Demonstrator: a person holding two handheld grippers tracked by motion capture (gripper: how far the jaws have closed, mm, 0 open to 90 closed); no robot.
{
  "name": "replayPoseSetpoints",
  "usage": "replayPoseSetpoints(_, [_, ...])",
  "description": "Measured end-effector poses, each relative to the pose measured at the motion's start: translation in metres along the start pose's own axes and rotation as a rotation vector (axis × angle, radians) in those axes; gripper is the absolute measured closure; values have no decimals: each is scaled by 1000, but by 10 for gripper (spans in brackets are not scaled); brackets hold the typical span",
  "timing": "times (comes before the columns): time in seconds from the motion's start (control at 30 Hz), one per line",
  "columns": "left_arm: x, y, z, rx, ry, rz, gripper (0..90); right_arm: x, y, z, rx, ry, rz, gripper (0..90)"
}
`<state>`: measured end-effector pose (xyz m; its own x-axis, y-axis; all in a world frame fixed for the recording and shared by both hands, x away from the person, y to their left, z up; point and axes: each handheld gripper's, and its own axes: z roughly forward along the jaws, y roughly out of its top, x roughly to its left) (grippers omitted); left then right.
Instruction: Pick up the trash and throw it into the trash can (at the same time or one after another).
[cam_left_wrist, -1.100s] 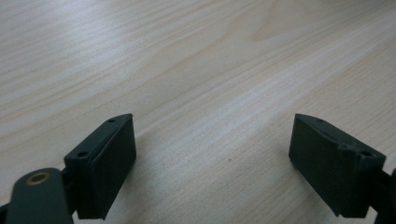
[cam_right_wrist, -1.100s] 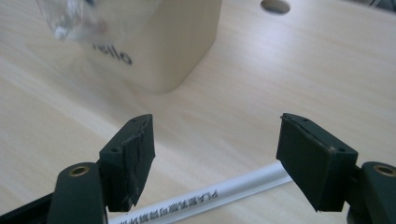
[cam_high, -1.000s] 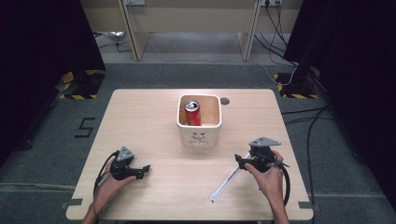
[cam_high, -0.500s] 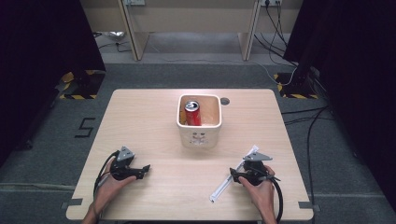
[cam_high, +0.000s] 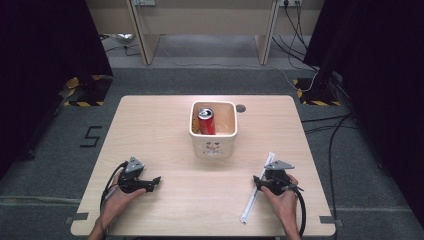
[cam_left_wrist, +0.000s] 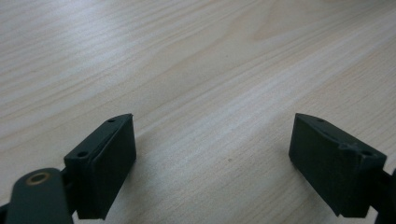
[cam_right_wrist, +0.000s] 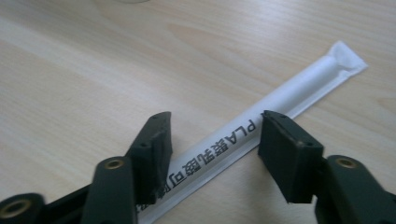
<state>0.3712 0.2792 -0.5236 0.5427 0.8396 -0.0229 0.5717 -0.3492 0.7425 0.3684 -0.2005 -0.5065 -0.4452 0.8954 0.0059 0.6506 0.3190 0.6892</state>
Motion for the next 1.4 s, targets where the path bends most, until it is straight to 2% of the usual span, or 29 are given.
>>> replayPoseSetpoints(0.13, [0, 0, 0, 0, 0, 1, 141, -11, 0, 1, -20, 12, 28, 529])
replayPoseSetpoints(0.2, [0, 0, 0, 0, 0, 1, 141, -15, 0, 0, -25, 21, 52, 528])
replayPoseSetpoints(0.23, [0, 0, 0, 0, 0, 1, 141, -16, -1, -2, -19, 11, 57, 510])
replayPoseSetpoints(0.43, [0, 0, 0, 0, 0, 1, 141, -3, -5, -14, -22, 10, 29, 488])
replayPoseSetpoints(0.5, [0, 0, 0, 0, 0, 1, 141, 1, -9, -14, -6, 15, 30, 489])
replayPoseSetpoints(0.57, [0, 0, 0, 0, 0, 1, 141, 2, -12, -12, -5, 1, 34, 508])
replayPoseSetpoints(0.63, [0, 0, 0, 0, 0, 1, 141, 1, -12, -12, -12, -8, 26, 540])
replayPoseSetpoints(0.73, [0, 0, 0, 0, 0, 1, 140, -2, -13, -11, -24, -6, 11, 634])
replayPoseSetpoints(0.97, [0, 0, 0, 1, 0, 2, 140, -11, -9, -7, -32, 3, 6, 740])
replayPoseSetpoints(1.07, [0, 0, 0, 0, 0, 1, 141, -15, -7, -6, -31, 0, -2, 744])
replayPoseSetpoints(1.2, [0, 0, 0, 0, 0, 1, 141, -15, -7, -7, -32, -19, -2, 697])
replayPoseSetpoints(1.27, [0, 0, 0, 0, 0, 1, 141, -17, -7, -6, -30, -15, -2, 693])
replayPoseSetpoints(1.33, [0, 0, 0, 0, 0, 2, 140, -18, -7, -5, -35, -3, 21, 694])
replayPoseSetpoints(1.4, [0, 0, 0, 0, 0, 1, 140, -19, -6, -4, -38, 1, 17, 727])
